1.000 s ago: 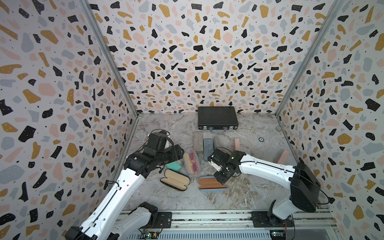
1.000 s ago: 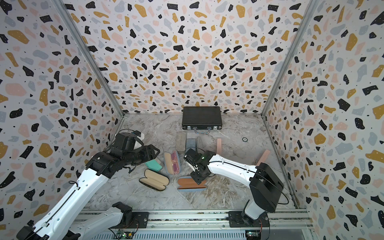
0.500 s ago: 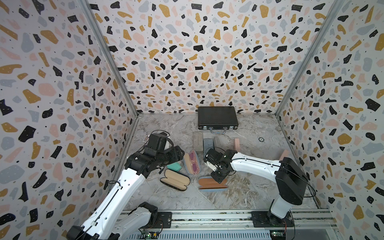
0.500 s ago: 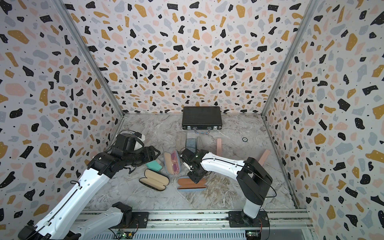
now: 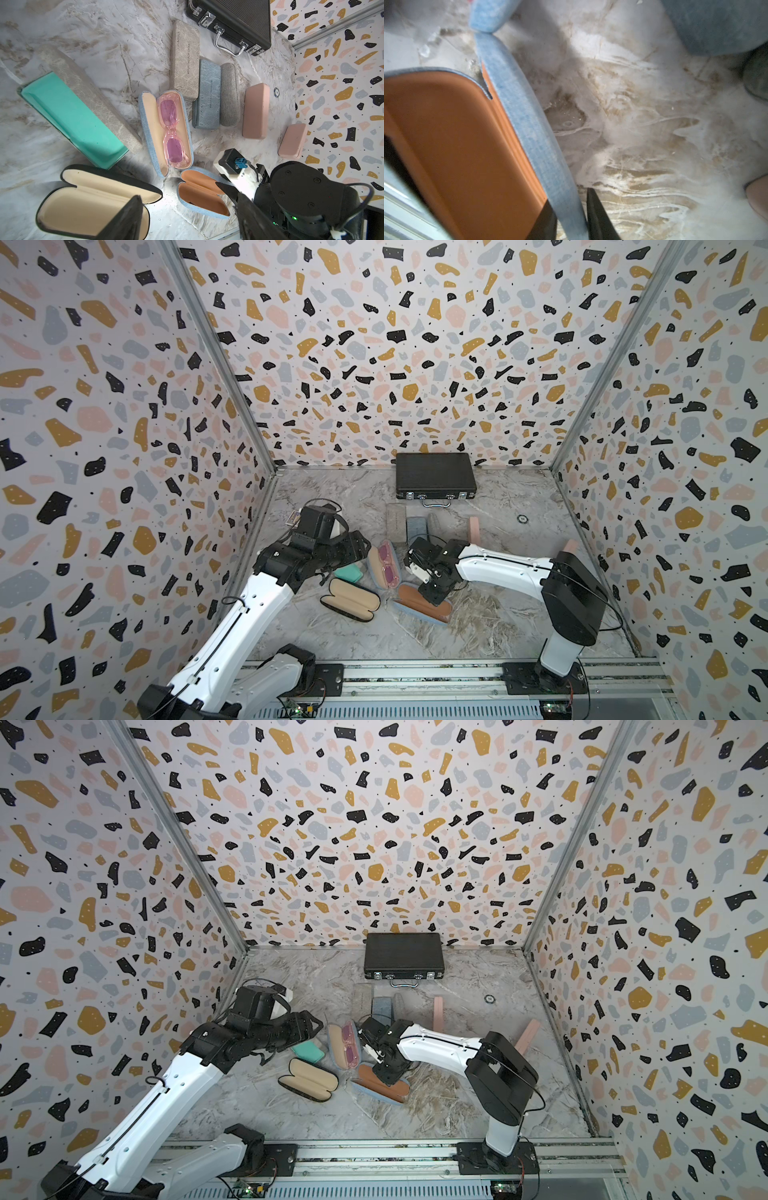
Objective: Close the glasses case
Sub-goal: Adjust the glasses case at the center of the board.
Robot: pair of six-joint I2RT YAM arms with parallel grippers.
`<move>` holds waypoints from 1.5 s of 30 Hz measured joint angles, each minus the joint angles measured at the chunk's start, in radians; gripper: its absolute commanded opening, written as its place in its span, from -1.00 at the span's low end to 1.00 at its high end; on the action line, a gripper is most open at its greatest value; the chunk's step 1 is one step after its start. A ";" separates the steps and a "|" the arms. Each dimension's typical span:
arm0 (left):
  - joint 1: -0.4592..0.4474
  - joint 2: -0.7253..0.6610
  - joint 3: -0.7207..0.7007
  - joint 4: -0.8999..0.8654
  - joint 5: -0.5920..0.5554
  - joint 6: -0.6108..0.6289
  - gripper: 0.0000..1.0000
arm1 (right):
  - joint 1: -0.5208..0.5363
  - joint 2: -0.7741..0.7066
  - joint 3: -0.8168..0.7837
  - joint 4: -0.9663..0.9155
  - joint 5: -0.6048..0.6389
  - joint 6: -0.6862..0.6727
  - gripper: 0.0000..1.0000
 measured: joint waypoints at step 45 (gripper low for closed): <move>-0.035 0.026 -0.181 0.129 0.121 -0.078 0.41 | 0.000 -0.195 -0.232 -0.066 0.274 0.549 -0.48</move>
